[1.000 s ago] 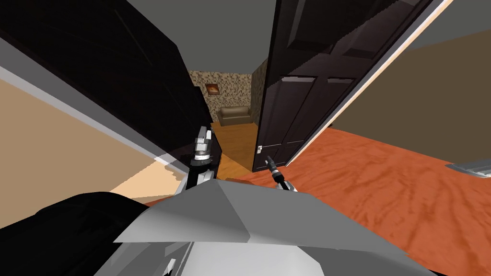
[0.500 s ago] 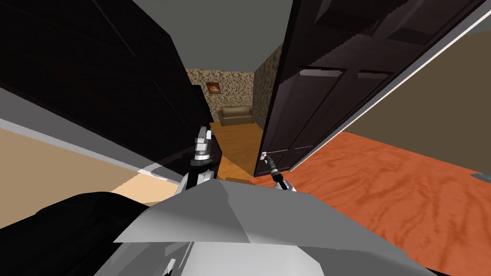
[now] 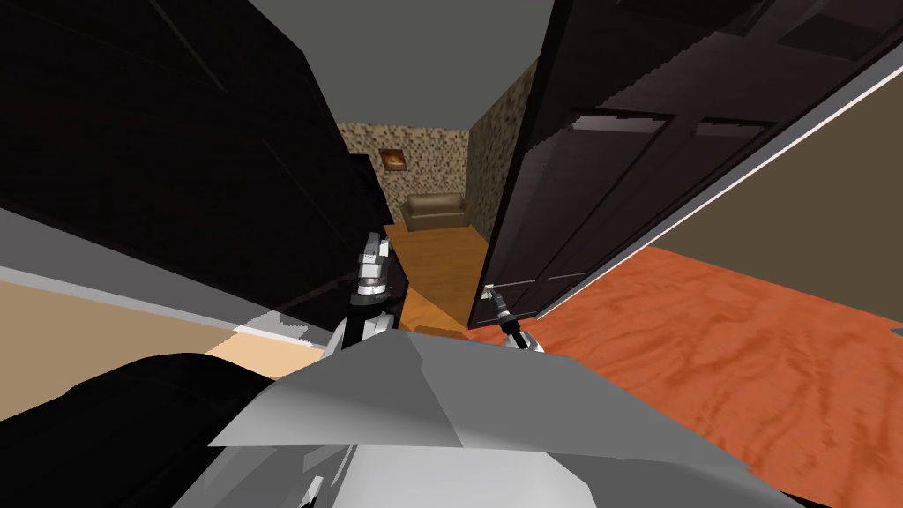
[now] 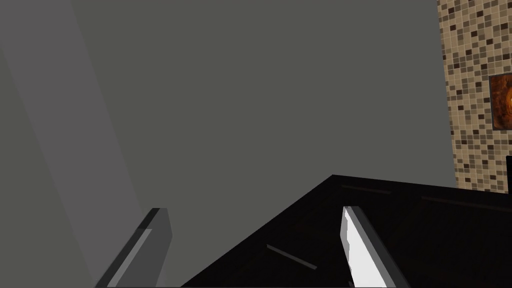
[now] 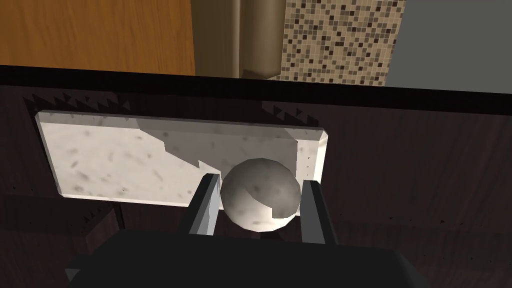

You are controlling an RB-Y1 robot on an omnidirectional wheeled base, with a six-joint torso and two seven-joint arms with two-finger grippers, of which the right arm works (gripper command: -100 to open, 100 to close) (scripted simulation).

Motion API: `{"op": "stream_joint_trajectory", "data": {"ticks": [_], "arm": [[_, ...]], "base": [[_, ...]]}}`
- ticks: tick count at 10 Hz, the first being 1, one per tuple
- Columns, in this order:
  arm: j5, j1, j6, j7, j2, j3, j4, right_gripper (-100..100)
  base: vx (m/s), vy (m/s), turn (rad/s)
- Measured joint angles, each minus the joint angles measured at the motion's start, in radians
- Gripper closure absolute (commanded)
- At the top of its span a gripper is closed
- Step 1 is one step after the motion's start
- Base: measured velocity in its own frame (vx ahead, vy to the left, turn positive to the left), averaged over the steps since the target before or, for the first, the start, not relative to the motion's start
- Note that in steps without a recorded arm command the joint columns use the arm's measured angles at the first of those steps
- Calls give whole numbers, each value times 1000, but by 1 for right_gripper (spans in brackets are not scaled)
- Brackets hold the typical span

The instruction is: Push the door open

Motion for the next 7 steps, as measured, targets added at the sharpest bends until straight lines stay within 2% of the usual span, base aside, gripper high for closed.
{"op": "stream_joint_trajectory", "data": {"ticks": [3,6,7], "arm": [[1,2,2,0,0,1,2,100],[-5,8,5,8,5,-4,10,100],[-7,17,12,9,6,-6,-1,100]], "base": [[-3,-1,-1],[124,45,-25],[187,66,-19]]}}
